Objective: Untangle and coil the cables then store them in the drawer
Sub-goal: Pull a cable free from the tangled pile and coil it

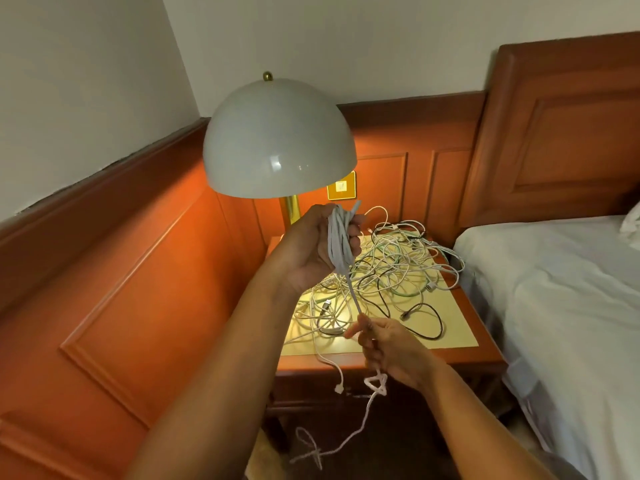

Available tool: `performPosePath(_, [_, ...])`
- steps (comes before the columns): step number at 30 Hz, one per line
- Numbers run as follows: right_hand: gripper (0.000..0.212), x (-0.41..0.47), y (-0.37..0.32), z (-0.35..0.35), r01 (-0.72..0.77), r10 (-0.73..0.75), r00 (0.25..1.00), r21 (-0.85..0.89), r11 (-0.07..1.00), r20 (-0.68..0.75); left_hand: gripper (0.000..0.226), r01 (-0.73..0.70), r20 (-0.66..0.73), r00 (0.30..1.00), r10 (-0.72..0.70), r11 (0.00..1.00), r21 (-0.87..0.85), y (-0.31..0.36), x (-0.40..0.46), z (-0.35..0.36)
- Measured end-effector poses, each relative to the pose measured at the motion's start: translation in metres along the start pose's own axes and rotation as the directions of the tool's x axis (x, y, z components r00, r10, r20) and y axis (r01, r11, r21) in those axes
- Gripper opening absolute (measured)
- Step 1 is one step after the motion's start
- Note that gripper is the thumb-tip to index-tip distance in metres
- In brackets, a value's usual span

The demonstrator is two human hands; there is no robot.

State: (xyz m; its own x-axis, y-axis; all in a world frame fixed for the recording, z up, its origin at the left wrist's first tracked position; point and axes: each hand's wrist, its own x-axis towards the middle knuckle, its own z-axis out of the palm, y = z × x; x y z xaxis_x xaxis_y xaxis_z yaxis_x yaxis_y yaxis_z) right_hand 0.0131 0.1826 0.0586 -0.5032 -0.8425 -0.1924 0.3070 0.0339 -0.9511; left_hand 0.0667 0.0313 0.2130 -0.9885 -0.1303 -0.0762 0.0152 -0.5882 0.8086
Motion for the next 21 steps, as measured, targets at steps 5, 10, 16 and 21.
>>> performPosePath(5, [0.028, 0.016, -0.018, -0.024, 0.045, -0.068, 0.991, -0.185, 0.982, -0.118, 0.037, 0.043, 0.012, 0.999, -0.043, 0.999, 0.026, -0.024, -0.017, -0.012])
performPosePath(10, [0.07, 0.029, -0.048, -0.033, -0.049, -0.161, 0.93, -0.545, 0.837, -0.331, 0.046, 0.095, 0.046, 0.994, -0.097, 0.994, 0.048, -0.048, -0.02, -0.019])
performPosePath(16, [0.041, 0.04, -0.077, -0.034, -0.115, -0.233, 0.919, -0.781, 0.614, -0.319, 0.044, 0.111, -0.009, 0.993, -0.114, 0.944, 0.311, -0.068, -0.021, -0.021])
performPosePath(21, [0.026, 0.034, -0.109, -0.021, 0.036, -0.276, 0.951, -0.833, 0.552, -0.141, 0.032, 0.187, -0.165, 0.977, -0.133, 0.909, 0.372, -0.089, -0.007, -0.03])
